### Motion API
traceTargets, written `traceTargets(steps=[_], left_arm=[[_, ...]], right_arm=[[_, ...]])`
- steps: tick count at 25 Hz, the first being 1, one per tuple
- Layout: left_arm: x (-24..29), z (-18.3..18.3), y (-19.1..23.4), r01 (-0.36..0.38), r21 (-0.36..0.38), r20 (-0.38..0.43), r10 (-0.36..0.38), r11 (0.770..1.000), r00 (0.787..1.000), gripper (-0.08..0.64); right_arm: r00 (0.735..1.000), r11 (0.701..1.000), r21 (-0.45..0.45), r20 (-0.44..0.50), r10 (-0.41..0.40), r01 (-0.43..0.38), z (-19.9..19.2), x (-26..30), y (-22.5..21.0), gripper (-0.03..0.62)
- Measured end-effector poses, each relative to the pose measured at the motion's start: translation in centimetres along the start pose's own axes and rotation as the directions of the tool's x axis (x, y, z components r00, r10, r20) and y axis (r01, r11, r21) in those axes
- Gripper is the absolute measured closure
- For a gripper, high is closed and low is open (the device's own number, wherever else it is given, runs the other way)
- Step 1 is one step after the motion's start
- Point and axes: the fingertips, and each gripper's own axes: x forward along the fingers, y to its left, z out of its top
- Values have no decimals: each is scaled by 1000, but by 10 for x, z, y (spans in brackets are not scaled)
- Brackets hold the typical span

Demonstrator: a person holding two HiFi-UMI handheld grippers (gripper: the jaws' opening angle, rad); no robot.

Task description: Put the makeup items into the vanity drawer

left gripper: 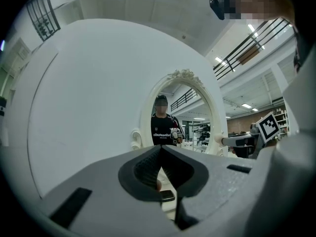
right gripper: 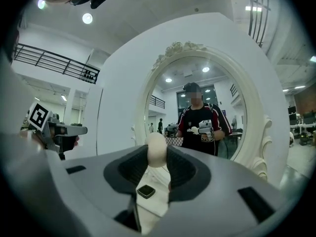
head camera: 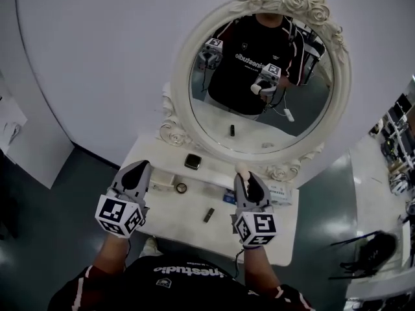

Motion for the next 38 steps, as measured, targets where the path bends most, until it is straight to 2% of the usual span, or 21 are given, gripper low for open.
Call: traceTargets(steps=[9, 15, 21, 32, 38], left_arm=[[-18, -8, 61, -34, -17, -16, 34, 999, 999, 555], [-22, -18, 96, -25, -21, -40, 24, 999, 999, 555], [-15, -23, 125, 26, -49, -51, -29, 998, 998, 555], [2, -50, 153, 149, -70, -100, -155, 986, 983, 555], [2, -64, 167, 165, -105, -118, -177, 981, 977, 555]], right_arm=[[996, 998, 1, -55, 70, -70, -22, 44, 65, 471], [993, 996, 31, -81, 82, -80, -41, 69, 104, 471], [990, 997, 52, -129, 65, -59, -70, 89, 134, 471], [973, 993, 98, -228, -34, 58, -136, 110, 162, 471], [953, 995, 88, -304, -21, 50, -170, 124, 181, 468]])
